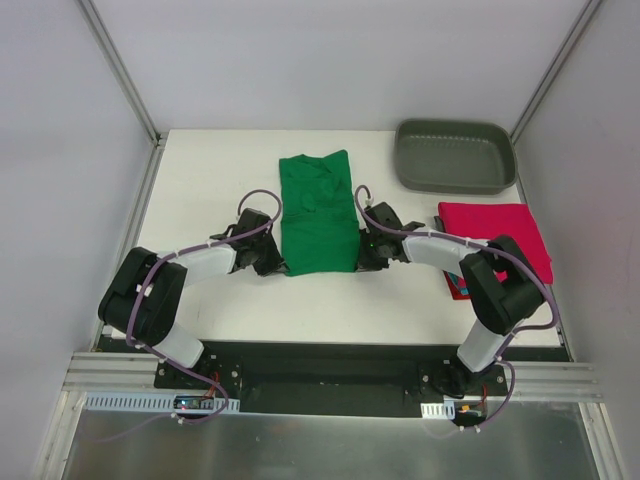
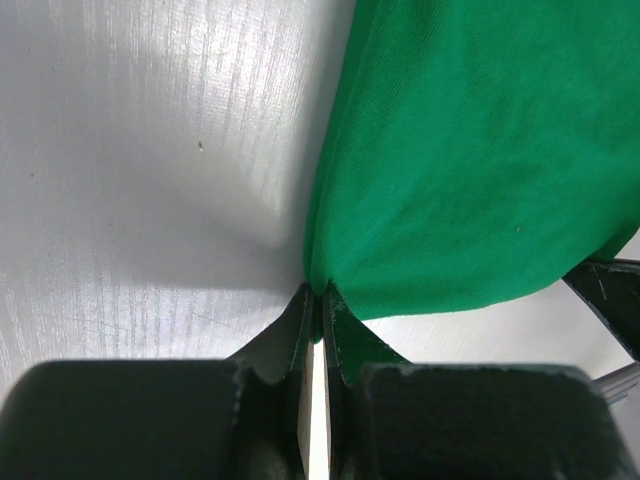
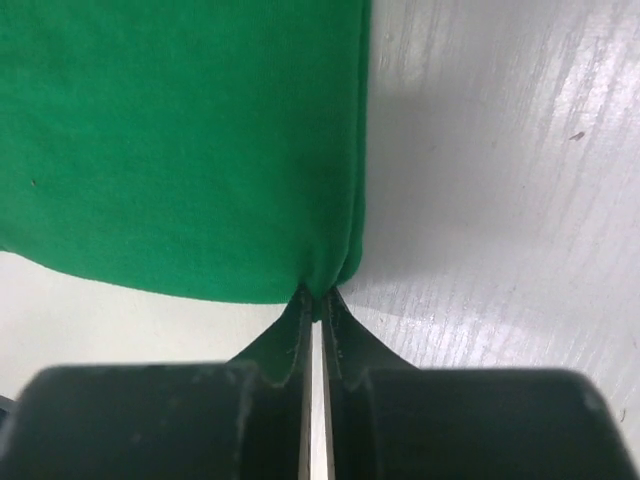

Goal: Fold and stack the t-shirts
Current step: Grab one side of the 2/3 rectangular tshirt with both arms, then fold the long partially folded tshirt into a neat square, then smooth out wrinkles on the folded tshirt, then put the neatly folded tshirt into the corner of the board with the right arm

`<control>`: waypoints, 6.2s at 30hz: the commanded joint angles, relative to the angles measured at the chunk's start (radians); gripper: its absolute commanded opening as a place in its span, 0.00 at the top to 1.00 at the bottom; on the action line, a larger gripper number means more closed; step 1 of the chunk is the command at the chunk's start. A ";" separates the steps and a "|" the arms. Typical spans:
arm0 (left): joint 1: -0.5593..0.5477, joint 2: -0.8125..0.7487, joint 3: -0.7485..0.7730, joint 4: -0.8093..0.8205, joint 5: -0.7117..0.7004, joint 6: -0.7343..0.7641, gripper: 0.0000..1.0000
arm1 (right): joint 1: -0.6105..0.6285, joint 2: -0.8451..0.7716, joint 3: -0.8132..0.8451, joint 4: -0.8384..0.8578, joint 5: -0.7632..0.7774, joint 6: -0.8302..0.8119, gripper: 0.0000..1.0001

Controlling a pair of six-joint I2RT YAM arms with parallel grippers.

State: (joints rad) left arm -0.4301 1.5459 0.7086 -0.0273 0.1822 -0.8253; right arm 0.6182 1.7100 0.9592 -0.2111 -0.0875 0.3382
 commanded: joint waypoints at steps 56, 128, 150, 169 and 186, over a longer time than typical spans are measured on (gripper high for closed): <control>-0.211 -0.607 0.163 -0.411 -0.449 -0.020 1.00 | -0.035 -0.601 0.044 -0.246 -0.053 -0.087 0.98; 0.142 0.621 0.870 -0.161 0.254 0.138 0.01 | -0.268 0.540 0.745 0.009 -0.440 -0.122 0.04; -0.113 -0.001 0.060 -0.168 0.002 0.034 0.01 | -0.098 -0.082 -0.106 0.085 -0.193 -0.096 0.04; -0.131 -0.679 -0.107 -0.338 -0.289 0.019 0.01 | -0.044 -1.074 -0.451 -0.097 0.202 0.140 0.04; -0.131 -0.558 -0.118 -0.352 -0.296 0.064 0.01 | 0.182 -0.620 -0.430 -0.097 0.281 0.305 0.05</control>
State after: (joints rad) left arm -0.5568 0.9791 0.5594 -0.3729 -0.0948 -0.7895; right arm 0.7467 0.9825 0.4397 -0.3008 0.0868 0.5900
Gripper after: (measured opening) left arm 0.990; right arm 0.985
